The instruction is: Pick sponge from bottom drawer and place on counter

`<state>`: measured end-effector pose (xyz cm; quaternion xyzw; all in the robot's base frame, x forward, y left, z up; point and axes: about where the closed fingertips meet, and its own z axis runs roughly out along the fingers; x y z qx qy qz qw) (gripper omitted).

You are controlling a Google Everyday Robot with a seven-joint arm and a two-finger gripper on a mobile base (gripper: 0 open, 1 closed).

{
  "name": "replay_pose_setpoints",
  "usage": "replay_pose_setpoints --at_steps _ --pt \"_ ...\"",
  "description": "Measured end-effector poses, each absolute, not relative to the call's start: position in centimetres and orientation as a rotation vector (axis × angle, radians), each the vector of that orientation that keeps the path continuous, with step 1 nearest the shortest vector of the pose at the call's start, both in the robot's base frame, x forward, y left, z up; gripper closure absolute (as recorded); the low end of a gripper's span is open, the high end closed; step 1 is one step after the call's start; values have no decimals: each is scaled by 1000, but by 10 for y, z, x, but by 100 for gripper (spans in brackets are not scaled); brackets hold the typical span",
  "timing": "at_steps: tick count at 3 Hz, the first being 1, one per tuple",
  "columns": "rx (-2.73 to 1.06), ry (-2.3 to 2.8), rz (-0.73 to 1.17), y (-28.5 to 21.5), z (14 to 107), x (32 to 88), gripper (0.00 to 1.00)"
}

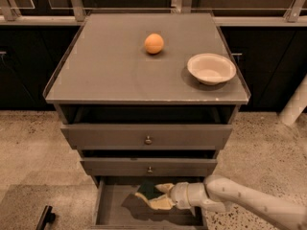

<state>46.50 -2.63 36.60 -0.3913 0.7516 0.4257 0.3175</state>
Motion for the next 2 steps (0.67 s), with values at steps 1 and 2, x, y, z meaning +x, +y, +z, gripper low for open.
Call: replay_pose_setpoints --at_steps 1,2 --pt "-988 1900 900 -40 463 464 100" --pt "-1037 1821 748 -37 546 423 100"
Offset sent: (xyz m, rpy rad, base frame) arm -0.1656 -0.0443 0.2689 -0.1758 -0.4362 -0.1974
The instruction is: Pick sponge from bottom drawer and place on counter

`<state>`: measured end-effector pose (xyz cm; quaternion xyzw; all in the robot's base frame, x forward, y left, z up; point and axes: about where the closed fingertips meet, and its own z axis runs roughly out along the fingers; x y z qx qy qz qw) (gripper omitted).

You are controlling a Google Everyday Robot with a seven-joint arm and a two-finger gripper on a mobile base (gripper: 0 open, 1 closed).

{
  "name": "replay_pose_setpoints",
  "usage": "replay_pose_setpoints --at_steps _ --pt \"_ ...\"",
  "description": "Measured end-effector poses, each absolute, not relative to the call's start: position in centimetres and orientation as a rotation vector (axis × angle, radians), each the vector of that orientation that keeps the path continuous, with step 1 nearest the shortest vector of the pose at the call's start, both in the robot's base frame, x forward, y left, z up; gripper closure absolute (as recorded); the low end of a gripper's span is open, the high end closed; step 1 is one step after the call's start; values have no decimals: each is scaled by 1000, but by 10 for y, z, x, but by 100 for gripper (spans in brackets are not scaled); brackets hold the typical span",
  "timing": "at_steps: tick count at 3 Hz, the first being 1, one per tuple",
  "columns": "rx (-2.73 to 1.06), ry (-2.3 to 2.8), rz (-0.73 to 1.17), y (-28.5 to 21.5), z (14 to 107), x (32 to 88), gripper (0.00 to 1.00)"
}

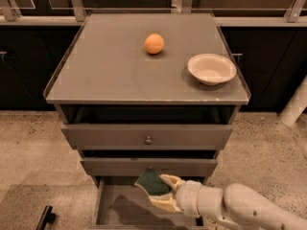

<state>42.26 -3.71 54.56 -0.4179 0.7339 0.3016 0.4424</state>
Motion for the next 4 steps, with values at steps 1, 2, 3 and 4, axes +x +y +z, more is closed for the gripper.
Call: replay_pose_setpoints --at_steps 1,2,3,4 --pt "-1066 1817 731 -34 558 389 100" --pt "-1064 1818 734 -34 557 389 100" --pt "-1060 1786 709 -38 569 388 100" --pt "-1109 1679 626 -42 612 381 100"
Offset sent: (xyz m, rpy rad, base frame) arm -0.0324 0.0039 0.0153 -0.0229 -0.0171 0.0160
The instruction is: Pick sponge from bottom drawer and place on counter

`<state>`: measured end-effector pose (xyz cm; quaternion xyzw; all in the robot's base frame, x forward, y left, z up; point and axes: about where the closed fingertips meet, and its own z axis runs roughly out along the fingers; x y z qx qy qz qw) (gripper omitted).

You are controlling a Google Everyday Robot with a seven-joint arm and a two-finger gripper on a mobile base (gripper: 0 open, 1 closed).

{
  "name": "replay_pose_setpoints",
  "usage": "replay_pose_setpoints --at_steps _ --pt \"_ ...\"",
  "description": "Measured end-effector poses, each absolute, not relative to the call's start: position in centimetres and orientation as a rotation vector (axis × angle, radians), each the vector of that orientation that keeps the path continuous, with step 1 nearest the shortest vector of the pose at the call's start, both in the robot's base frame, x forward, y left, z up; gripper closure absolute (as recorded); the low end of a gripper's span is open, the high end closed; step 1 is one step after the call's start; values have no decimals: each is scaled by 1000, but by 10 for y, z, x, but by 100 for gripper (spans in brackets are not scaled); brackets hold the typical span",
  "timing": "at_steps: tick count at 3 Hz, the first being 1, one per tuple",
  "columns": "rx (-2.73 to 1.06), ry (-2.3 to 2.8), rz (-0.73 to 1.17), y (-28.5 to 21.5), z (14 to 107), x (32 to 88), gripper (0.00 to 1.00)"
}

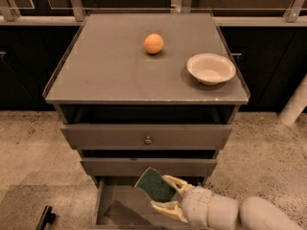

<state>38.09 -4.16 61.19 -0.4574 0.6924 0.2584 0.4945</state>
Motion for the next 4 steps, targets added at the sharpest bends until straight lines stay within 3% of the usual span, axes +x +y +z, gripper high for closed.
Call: replay_pose_setpoints --at_steps 2,4 --pt "-1183 1421 382 -59 754 354 100" --pt "-1132 1453 329 -82 756 347 100"
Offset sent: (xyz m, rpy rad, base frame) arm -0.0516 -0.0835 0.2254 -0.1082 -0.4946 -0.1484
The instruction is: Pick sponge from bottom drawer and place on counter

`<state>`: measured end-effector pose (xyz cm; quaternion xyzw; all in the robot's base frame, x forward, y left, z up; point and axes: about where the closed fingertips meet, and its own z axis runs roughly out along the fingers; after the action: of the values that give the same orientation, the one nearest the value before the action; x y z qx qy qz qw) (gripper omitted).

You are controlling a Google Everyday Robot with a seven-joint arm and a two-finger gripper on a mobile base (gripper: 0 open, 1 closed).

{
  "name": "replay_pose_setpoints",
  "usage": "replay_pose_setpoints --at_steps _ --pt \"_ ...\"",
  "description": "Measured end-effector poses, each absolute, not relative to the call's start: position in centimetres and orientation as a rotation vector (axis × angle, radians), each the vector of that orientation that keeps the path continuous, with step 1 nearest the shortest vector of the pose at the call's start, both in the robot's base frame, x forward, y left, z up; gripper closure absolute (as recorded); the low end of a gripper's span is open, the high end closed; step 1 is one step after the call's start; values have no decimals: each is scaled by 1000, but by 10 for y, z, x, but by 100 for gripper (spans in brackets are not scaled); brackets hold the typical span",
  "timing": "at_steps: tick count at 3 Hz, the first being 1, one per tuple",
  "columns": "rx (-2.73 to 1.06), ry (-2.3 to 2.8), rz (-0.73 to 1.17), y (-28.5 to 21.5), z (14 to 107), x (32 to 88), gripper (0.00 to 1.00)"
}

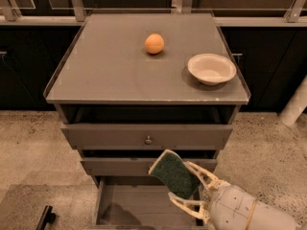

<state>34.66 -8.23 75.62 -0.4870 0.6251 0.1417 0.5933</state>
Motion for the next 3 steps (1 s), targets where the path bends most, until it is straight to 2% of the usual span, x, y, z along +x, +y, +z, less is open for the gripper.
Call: replay_pose_setpoints --at_steps 1,3 --pt "-1130 1404 262 -90 781 353 100" --pt "-1135 1194 68 -115 904 383 100"
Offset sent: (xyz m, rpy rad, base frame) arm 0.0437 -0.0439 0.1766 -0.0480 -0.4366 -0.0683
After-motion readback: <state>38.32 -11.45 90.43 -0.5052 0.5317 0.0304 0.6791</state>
